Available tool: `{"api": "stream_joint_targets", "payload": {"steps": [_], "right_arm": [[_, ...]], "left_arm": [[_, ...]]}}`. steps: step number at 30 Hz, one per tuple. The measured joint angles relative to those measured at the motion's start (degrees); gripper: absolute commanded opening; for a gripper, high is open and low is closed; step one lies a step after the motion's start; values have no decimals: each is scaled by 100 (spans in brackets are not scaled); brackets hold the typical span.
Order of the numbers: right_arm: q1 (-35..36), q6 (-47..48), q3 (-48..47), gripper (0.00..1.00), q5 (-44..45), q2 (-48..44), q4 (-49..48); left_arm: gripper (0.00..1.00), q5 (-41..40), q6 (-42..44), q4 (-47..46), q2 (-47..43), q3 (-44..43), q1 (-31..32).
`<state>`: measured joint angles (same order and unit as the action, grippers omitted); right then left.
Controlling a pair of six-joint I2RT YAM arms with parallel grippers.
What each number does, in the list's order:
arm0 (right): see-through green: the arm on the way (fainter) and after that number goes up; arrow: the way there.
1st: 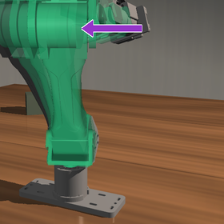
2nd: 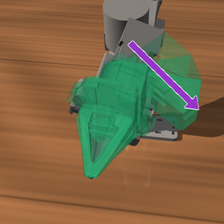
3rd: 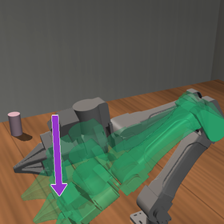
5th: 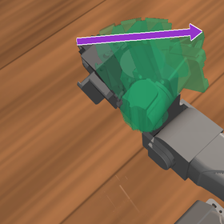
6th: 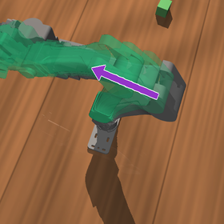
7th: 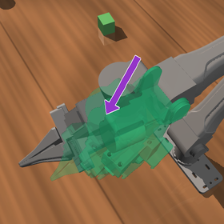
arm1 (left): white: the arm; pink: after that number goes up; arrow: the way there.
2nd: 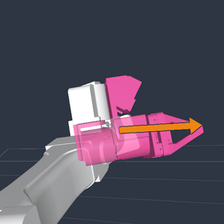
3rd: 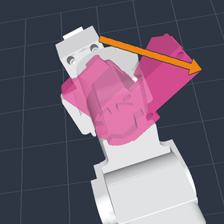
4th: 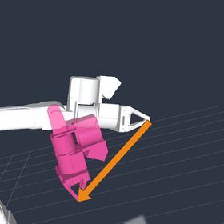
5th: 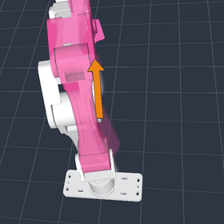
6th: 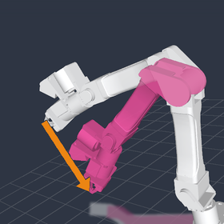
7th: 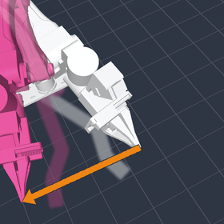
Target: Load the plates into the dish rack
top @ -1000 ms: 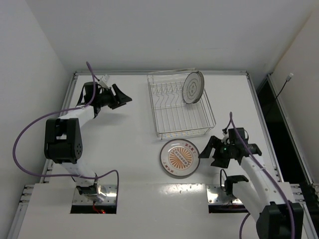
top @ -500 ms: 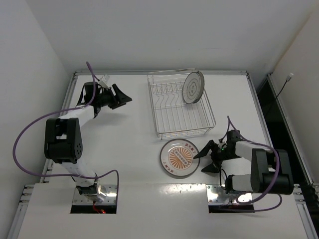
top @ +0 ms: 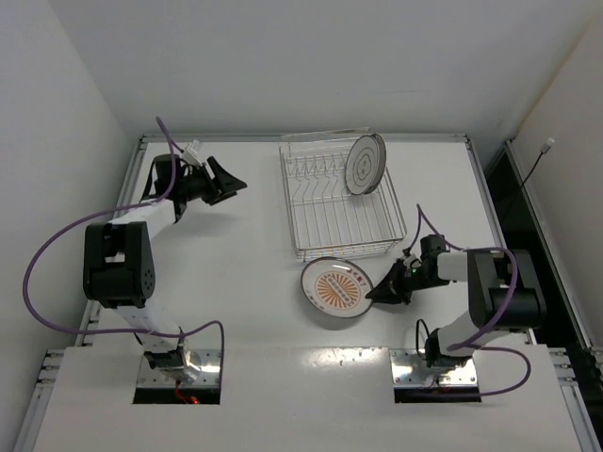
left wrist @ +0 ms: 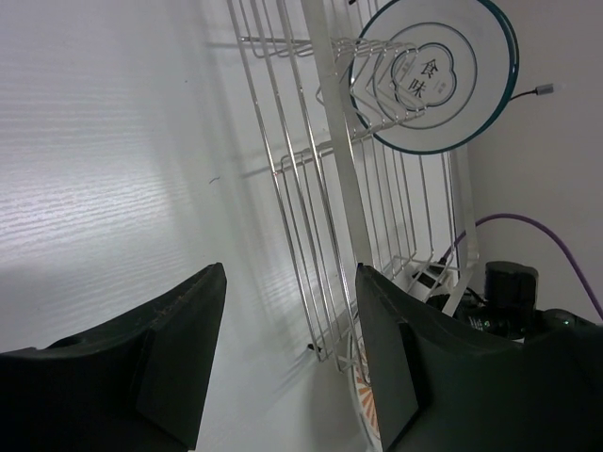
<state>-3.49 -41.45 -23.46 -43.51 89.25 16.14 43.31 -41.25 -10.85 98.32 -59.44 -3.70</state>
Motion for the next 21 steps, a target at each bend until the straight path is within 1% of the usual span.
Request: {"api": "stream_joint_targets", "payload": {"steps": [2, 4, 9, 12, 14, 16, 18, 21], "right_arm": [[35, 50, -31, 0, -37, -13, -22], [125, 74, -26, 0, 83, -280, 105], [496, 96, -17, 0, 614, -1753, 706], [595, 105, -42, 0, 1032, -2776, 1331], [656, 118, -229, 0, 1392, -3427, 1971], [763, 160, -590, 0, 1753, -3895, 2579], [870, 264, -1200, 0, 2129, -4162, 3246], [977, 487, -2577, 0, 2752, -4301, 4111]], "left_arm": [[54, 20, -2, -2, 0, 0, -11], [54, 24, -4, -4, -2, 0, -15], [54, 37, -22, -11, -2, 0, -15], [54, 35, -20, -4, -2, 0, -15], [54, 28, -17, 2, -2, 0, -22], [54, 17, -17, 2, -2, 0, -33], [54, 2, -17, 4, -2, 0, -50], [54, -26, -17, 4, 0, 0, -61]]}}
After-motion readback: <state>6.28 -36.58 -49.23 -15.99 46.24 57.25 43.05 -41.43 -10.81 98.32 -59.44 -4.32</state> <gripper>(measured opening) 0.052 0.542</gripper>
